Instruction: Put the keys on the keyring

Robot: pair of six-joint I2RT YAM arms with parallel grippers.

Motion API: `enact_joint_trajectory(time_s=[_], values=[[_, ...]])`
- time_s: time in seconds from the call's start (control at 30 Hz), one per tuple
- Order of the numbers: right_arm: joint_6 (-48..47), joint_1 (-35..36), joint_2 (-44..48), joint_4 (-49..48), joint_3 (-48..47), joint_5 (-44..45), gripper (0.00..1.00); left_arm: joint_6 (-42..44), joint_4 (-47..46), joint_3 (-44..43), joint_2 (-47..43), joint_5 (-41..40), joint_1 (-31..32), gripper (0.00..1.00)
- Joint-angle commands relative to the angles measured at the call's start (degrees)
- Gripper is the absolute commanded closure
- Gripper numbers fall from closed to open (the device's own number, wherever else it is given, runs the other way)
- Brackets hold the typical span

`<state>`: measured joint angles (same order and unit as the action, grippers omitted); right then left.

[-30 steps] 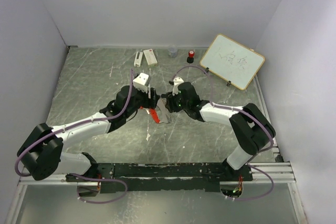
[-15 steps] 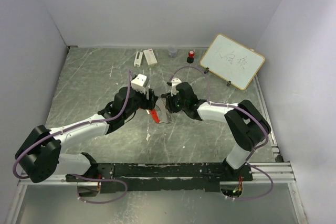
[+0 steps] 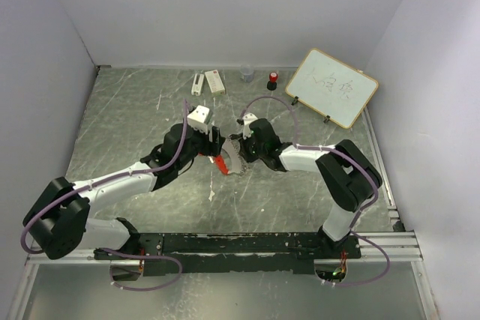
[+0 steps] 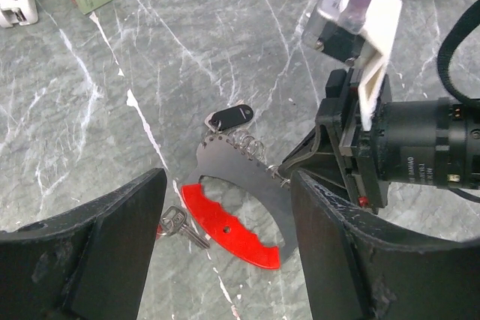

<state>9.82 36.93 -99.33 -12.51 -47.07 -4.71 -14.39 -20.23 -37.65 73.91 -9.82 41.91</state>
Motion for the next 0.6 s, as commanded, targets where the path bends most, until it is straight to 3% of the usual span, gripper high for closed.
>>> enact_joint_trajectory(time_s=[0.0, 0.07, 0.33, 0.57], values=[[-1.54, 0.01, 3.82, -1.59, 0.44, 1.5, 0.95, -0.27, -2.68, 0.1, 1.24, 1.05, -0.76, 0.23], [-2.46, 0.07, 5.9, -2.48, 1.65, 2.13, 1.0, -0.17, -2.99, 0.04, 1.62, 1.39, -0.81, 0.23], [-7.96, 0.09, 18.68, -10.43, 9.65, 2.05, 1.0, 2.18, -4.74, 0.09, 1.99, 6.08, -1.0, 0.27], [-13.53, 0.09, 27.8, -14.07, 14.2, -3.56, 1.0, 6.2, -11.87, 1.84, 1.53, 20.77, -1.04, 0.26]])
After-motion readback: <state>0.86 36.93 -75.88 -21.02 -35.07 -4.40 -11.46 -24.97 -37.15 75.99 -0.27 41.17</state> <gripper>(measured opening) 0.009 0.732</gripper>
